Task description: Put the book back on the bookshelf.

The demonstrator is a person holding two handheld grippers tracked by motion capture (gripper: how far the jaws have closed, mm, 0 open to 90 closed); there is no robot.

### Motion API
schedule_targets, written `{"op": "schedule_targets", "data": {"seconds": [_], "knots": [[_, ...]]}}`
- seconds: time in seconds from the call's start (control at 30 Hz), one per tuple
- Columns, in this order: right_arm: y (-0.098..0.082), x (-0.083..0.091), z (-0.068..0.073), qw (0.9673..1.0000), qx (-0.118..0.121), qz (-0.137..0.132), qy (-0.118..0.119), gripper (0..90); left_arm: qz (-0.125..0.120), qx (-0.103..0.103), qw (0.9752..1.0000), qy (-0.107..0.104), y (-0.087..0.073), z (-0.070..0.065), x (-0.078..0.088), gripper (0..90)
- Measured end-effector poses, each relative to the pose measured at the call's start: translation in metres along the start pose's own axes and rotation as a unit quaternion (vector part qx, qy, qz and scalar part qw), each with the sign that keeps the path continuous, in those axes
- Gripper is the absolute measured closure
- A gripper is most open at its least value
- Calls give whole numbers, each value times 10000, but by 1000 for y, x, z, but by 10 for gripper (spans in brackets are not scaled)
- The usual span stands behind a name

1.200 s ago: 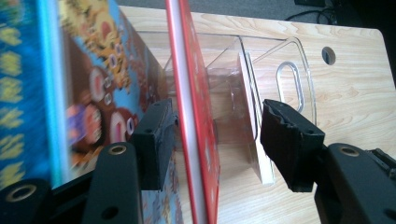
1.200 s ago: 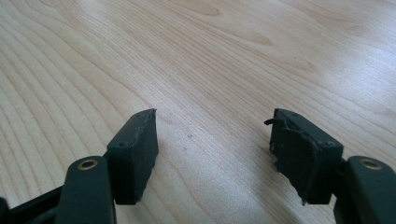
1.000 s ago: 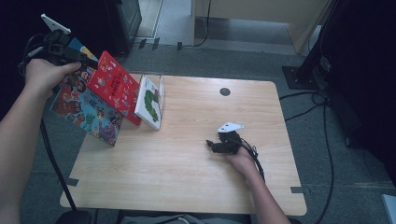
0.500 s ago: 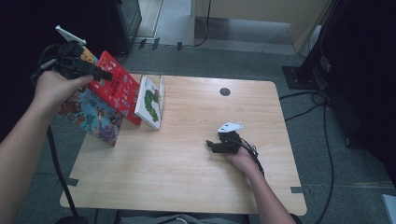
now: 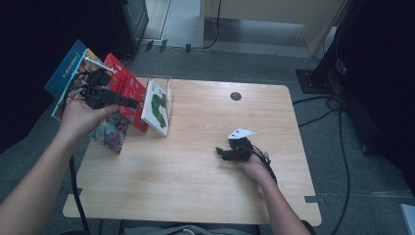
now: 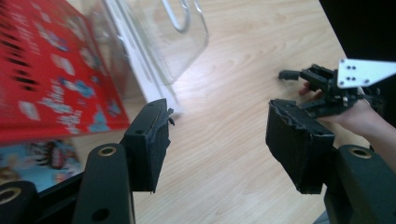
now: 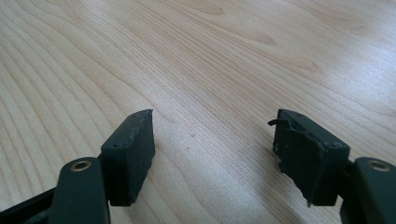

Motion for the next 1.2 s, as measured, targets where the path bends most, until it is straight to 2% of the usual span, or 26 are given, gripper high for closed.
{"op": "schedule_targets", "data": {"seconds": [0.17,0.37,0.47,0.73,0.9,1.03,1.2], "knots": [[0,0,0,10000,0,2,1,292,73,-99,9998,-171,-15,-12,-20,401],[0,0,0,10000,1,-3,1,292,222,-203,9993,-224,-33,-19,-47,401],[0,0,0,10000,-4,-1,2,292,268,-225,9989,-314,-42,-24,-60,400],[0,-1,1,10000,-19,14,-21,271,469,-302,9970,-532,-65,-34,-98,399],[0,-1,1,10000,-25,17,-30,268,604,-455,9961,-451,-76,-39,-120,399],[0,-1,1,10000,-23,17,-32,268,654,-428,9955,-535,-82,-41,-134,398],[0,-1,1,10000,-8,21,-38,267,722,-445,9952,-493,-90,-39,-151,398]]}}
Point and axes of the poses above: each handheld gripper's, and its own axes: x roughly backward along the jaws, y roughly out of its top, z roughly to its left, the point moved 9 cm from there along -x, roughly forward along the jaws, and after that the axes turned 1 degree about x, right-handed, at the moved point
